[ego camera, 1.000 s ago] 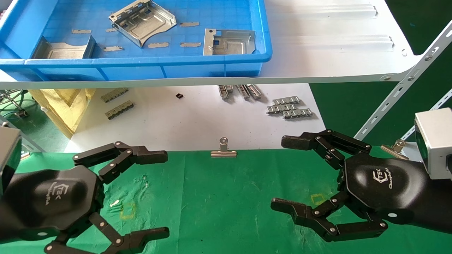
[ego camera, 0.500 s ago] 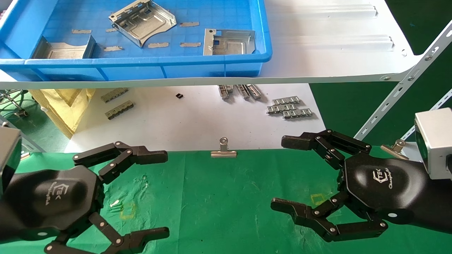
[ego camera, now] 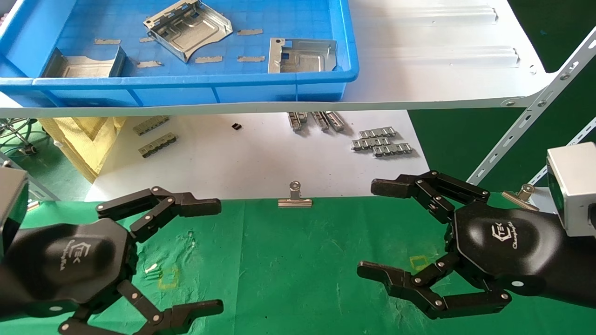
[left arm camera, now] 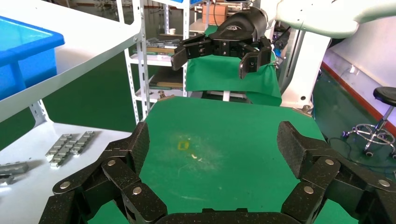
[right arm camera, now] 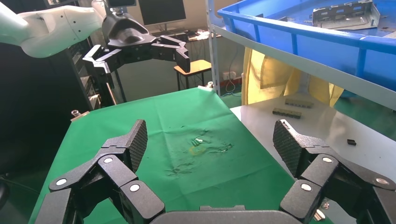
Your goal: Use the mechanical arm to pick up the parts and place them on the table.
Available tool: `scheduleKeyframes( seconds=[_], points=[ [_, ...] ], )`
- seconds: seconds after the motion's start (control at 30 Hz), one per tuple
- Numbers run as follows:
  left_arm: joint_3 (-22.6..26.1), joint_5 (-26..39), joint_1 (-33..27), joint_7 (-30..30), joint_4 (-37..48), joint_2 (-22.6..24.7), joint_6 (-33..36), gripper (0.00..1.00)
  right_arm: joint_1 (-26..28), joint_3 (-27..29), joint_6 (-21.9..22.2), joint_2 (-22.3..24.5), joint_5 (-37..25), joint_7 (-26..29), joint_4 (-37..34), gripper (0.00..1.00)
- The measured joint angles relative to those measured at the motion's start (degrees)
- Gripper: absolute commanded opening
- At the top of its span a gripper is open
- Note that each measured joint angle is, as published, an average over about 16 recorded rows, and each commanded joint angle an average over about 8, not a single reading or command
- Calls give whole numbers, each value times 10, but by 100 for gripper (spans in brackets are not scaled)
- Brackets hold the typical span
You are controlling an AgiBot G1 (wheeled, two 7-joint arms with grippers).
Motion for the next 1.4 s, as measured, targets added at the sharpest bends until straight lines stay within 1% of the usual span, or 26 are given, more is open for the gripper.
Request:
scheduleKeyframes(
  seconds=[0.03,0.07,0.3,0.33,1.4],
  points=[
    [0,0,0,0,0,0,0,100,0,0,0,0,0,0,0,100],
    [0,0,0,0,0,0,0,100,0,0,0,0,0,0,0,95],
    [0,0,0,0,0,0,0,100,0,0,0,0,0,0,0,8],
    [0,0,0,0,0,0,0,100,0,0,0,0,0,0,0,0],
    [0,0,0,0,0,0,0,100,0,0,0,0,0,0,0,0]
  ],
)
